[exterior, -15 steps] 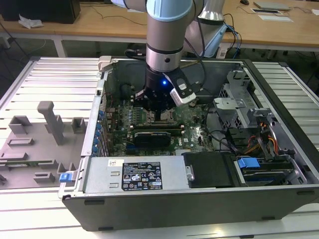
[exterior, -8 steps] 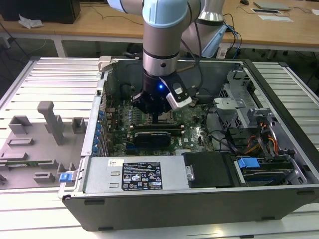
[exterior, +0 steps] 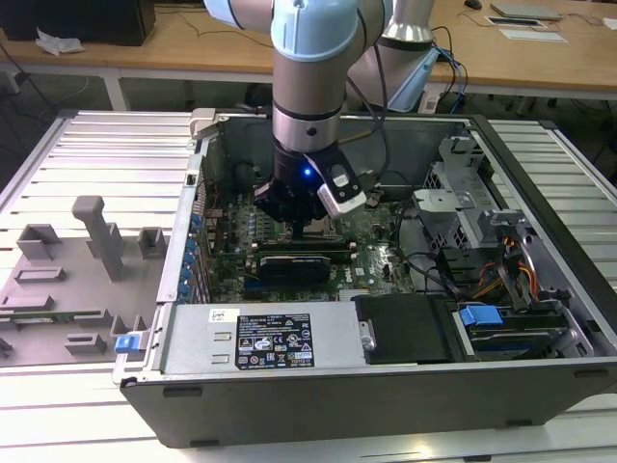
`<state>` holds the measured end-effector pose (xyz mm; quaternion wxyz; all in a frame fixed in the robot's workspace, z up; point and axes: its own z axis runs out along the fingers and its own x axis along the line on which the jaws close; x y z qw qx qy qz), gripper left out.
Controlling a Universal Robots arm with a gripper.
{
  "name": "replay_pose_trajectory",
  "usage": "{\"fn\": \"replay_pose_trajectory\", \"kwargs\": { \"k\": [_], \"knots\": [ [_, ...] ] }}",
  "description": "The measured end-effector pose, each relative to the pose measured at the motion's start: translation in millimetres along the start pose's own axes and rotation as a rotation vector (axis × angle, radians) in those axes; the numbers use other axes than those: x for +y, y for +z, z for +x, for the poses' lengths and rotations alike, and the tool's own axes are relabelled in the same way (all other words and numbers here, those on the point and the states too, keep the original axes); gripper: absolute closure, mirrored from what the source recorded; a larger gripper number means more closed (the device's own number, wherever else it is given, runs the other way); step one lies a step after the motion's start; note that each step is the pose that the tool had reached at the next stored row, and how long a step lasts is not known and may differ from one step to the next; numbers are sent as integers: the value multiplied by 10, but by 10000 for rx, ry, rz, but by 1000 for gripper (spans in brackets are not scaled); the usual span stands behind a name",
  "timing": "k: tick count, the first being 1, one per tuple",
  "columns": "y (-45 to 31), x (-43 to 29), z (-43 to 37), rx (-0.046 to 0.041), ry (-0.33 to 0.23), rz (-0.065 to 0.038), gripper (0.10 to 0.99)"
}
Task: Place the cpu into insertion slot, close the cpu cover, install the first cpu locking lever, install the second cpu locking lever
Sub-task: 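Install the second cpu locking lever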
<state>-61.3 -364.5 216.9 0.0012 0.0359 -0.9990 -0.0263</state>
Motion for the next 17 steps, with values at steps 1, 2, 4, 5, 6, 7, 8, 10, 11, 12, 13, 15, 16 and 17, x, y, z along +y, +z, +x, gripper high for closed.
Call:
{"fn": "replay_pose_trajectory", "kwargs": {
  "k": [1, 2, 4, 5, 6, 7, 8, 10, 11, 12, 13, 15, 16, 17],
  "knots": [
    [-1, -22, 3, -7, 0, -93, 980],
    [-2, -38, 4, -10, -1, -138, 980],
    [-3, -73, 8, -17, -1, -230, 980],
    [-4, -84, 9, -19, 1, -250, 980],
    [-4, -86, 10, -19, 2, -254, 980],
    [-4, -86, 10, -19, 1, -255, 980],
    [-4, -86, 15, -20, 4, -255, 980],
    [-2, -85, 38, -21, 22, -268, 980],
    [-1, -84, 49, -22, 29, -278, 980],
    [1, -83, 58, -23, 36, -284, 980],
    [3, -82, 76, -25, 55, -298, 980],
    [5, -83, 93, -29, 75, -332, 980],
    [6, -86, 100, -31, 83, -357, 980],
    [8, -89, 106, -33, 94, -372, 980]
  ]
}}
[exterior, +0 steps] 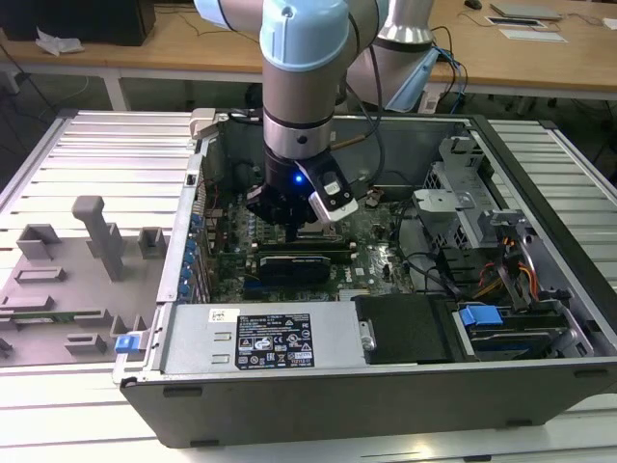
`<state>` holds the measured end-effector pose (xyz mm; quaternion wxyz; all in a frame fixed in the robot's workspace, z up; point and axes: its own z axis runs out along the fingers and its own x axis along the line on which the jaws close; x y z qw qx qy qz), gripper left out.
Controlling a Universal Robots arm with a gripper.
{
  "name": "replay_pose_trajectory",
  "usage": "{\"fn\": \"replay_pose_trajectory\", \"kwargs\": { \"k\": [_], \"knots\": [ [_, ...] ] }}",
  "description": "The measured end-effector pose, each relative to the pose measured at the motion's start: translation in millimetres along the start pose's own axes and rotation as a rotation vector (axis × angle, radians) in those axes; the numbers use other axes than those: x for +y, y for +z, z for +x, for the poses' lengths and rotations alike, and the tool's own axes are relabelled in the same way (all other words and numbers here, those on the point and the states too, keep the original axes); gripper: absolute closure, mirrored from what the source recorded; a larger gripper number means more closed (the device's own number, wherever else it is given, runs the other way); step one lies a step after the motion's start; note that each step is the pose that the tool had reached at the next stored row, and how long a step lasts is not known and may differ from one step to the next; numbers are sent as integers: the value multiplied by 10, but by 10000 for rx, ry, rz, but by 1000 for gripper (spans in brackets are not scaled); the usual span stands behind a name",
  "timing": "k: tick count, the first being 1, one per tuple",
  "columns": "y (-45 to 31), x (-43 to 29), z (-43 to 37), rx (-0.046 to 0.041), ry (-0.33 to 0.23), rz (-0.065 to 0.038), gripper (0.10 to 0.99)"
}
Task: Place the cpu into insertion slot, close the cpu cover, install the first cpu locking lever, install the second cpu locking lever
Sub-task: 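Install the second cpu locking lever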
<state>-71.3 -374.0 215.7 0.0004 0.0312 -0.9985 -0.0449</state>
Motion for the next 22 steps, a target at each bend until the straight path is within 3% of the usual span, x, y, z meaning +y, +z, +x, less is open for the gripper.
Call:
{"fn": "replay_pose_trajectory", "kwargs": {
  "k": [5, 8, 10, 18, 22],
  "knots": [
    [20, -7, 53, -17, 114, -108, 980],
    [45, -6, 102, -35, 194, -315, 980],
    [60, -6, 116, -46, 239, -399, 980],
    [97, -5, 134, -59, 331, -487, 980],
    [116, 11, 134, -67, 340, -625, 980]
  ]
}}
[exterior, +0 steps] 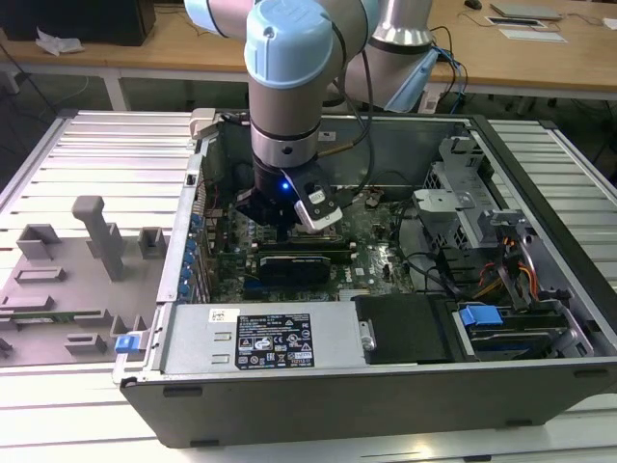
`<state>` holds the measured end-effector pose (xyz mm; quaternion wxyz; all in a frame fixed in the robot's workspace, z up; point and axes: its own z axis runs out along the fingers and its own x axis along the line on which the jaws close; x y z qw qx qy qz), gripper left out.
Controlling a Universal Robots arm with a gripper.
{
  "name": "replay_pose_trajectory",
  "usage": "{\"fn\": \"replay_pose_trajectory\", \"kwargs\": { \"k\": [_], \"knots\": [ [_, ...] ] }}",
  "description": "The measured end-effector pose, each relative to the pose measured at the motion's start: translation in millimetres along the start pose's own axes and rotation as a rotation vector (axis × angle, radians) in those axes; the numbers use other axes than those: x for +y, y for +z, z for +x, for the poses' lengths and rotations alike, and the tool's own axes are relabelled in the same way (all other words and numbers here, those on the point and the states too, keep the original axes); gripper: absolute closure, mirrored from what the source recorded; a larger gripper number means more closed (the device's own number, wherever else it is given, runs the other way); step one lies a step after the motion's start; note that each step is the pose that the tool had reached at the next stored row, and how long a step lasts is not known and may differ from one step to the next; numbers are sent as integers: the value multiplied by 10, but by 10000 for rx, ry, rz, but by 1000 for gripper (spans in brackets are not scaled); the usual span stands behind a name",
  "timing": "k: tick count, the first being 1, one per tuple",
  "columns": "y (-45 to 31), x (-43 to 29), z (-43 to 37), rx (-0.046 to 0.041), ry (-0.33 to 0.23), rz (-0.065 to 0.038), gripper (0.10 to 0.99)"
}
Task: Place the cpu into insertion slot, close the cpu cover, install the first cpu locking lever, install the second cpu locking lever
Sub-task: 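Install the second cpu locking lever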
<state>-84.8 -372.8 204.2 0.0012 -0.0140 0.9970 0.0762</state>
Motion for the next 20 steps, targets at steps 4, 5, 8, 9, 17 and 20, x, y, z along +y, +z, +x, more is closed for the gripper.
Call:
{"fn": "replay_pose_trajectory", "kwargs": {
  "k": [4, 5, 8, 9, 17, 20],
  "knots": [
    [33, -4, 20, -5, 20, -64, 980],
    [26, -3, 20, -5, 23, -62, 980],
    [-103, 18, 19, -15, 64, -63, 980],
    [-136, 23, 19, -16, 70, -63, 980],
    [-197, 27, -127, 32, 253, -20, 980],
    [-197, 25, -204, 49, 318, -18, 980]
  ]
}}
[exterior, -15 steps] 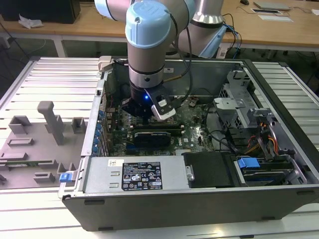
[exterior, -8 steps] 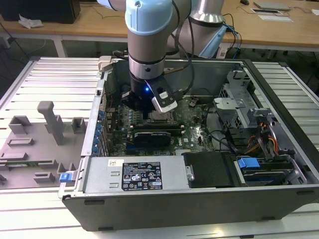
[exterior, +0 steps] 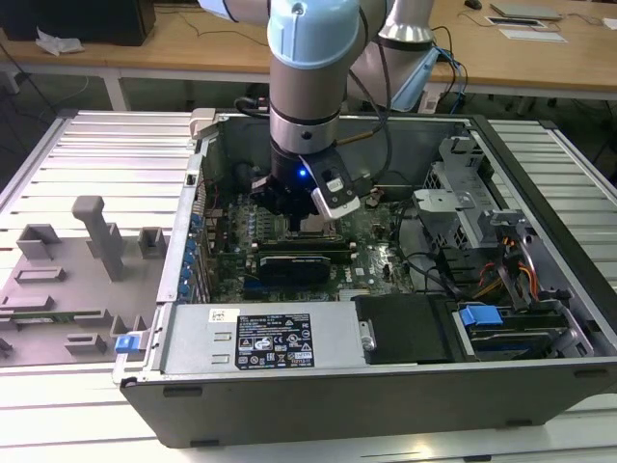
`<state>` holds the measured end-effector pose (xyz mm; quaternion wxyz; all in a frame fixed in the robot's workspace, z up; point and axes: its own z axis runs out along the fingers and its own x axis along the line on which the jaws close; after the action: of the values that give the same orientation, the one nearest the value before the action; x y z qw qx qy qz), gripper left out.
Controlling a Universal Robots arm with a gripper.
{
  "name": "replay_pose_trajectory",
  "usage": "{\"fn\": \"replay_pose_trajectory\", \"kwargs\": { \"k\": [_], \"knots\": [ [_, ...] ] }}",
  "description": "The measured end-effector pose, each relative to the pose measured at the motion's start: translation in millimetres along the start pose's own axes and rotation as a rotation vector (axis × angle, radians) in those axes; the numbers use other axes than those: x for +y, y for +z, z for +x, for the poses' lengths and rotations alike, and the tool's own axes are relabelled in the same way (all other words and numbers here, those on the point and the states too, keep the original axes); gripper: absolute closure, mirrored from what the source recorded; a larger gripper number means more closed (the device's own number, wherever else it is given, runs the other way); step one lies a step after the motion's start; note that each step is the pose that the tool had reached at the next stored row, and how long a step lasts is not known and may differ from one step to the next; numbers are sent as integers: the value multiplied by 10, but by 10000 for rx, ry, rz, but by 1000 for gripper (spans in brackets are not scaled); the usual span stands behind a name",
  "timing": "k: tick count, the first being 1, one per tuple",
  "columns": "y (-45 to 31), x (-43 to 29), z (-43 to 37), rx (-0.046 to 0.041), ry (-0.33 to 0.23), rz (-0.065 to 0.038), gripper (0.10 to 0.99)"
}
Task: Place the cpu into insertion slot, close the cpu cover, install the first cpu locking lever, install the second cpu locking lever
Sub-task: 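Install the second cpu locking lever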
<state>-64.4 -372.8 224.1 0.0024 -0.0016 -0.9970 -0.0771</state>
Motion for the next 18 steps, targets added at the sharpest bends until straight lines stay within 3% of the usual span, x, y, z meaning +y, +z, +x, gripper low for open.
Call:
{"fn": "replay_pose_trajectory", "kwargs": {
  "k": [2, 4, 5, 9, 14, 18],
  "knots": [
    [0, 0, -1, -1, 2, 0, 980],
    [0, -7, -187, 0, 3, 0, 980],
    [0, -6, -236, 2, 0, 0, 980],
    [19, 114, -257, 0, 2, 3, 980],
    [-34, 158, -258, 1, 2, 120, 980],
    [-34, 158, -258, 0, 2, 120, 980]
  ]
}}
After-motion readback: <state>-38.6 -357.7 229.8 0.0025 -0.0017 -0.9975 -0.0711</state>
